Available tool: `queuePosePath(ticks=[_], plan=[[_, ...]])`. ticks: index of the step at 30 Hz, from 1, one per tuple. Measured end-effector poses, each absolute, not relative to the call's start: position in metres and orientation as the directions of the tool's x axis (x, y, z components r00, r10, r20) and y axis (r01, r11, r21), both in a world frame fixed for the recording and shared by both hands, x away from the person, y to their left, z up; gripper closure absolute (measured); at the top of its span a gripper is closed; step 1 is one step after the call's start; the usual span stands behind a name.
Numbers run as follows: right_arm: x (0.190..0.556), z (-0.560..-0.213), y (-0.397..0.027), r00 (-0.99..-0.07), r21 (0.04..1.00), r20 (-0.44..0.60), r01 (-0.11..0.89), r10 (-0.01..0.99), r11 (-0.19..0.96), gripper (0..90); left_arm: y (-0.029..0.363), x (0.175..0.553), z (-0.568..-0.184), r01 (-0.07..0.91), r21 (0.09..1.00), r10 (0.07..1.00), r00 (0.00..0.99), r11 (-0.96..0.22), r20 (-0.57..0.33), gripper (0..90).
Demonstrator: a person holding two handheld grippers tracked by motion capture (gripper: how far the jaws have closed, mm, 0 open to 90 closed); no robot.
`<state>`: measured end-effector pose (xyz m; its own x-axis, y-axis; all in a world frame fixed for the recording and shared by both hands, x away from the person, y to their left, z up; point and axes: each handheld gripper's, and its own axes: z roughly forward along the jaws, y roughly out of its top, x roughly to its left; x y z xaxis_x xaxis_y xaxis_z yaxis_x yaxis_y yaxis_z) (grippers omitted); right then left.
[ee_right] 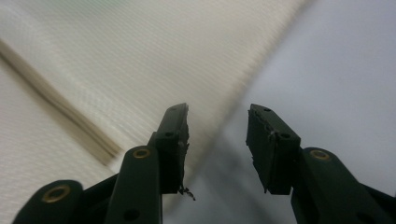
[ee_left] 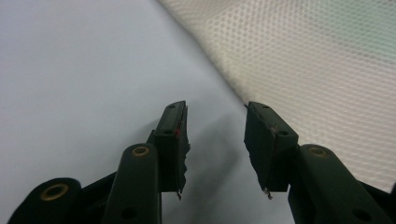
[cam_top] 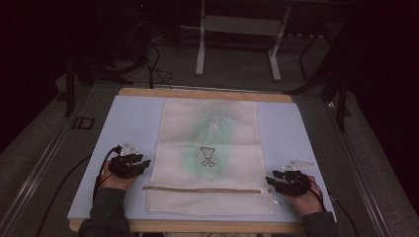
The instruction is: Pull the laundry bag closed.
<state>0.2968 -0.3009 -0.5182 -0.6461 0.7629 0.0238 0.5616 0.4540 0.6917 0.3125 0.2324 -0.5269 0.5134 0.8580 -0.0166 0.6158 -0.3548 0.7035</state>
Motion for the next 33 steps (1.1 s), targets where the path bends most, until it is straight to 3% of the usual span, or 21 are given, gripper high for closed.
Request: queuePosePath(ticks=[13,26,33], plan=[[0.293,-0.512,-0.274,-0.707,0.692,-0.031,0.495,0.706,0.525,57.2,0.229,0.312,-0.526,0.601,0.697,0.804,0.592,-0.391,-0.059,64.5],[0.289,-0.51,-0.256,-0.753,0.699,-0.02,0.46,0.658,0.548,55.8,0.225,0.312,-0.527,0.591,0.694,0.768,0.635,-0.411,-0.086,77.5],[0.288,-0.509,-0.248,-0.77,0.7,-0.018,0.446,0.638,0.558,55.8,0.224,0.311,-0.526,0.585,0.696,0.76,0.644,-0.417,-0.086,79.3]])
